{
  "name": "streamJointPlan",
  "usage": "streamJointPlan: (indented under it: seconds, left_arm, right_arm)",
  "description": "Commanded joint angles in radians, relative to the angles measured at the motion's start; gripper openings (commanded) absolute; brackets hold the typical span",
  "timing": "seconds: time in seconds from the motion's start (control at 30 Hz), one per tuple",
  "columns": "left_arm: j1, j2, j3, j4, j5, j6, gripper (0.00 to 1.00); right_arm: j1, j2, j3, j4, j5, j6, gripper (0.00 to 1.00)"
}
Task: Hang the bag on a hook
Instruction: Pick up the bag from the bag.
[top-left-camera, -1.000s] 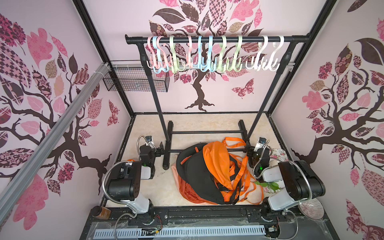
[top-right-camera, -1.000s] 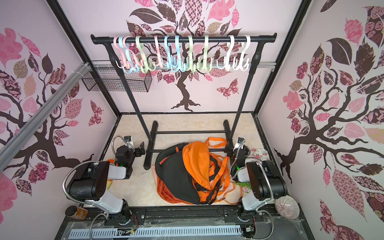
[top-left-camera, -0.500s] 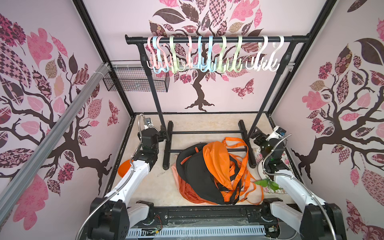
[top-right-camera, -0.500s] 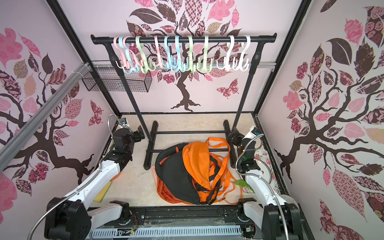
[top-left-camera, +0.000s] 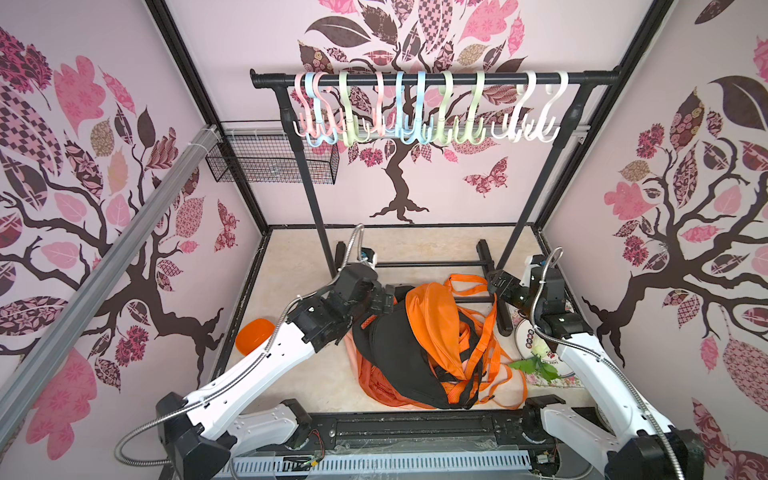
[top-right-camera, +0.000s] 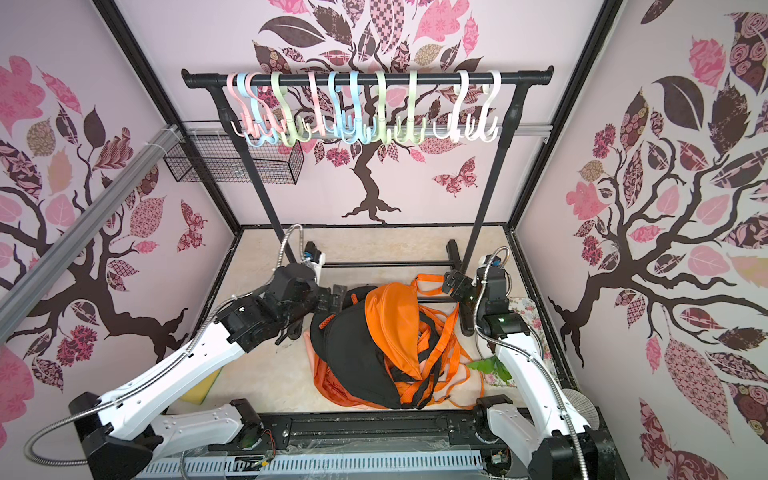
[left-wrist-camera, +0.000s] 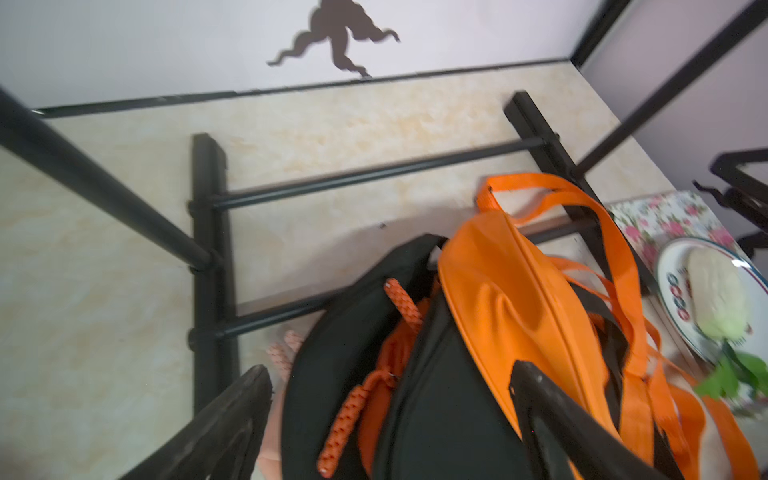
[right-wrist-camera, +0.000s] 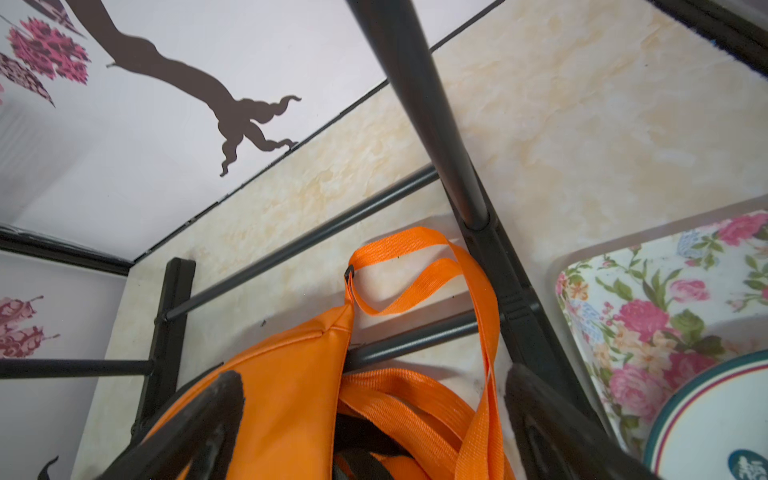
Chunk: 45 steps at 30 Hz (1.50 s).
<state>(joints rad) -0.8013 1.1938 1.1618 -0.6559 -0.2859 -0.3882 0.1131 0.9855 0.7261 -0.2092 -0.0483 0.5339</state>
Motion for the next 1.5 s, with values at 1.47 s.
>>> streamJointPlan:
  seconds: [1.47]
  left_arm:
    - [-0.023,0.456,0.283,-0.048,0.303,-0.052,0.57]
  right_arm:
    - [0.011,0.172,-0.090,-0.096,0.097,-0.028,0.77]
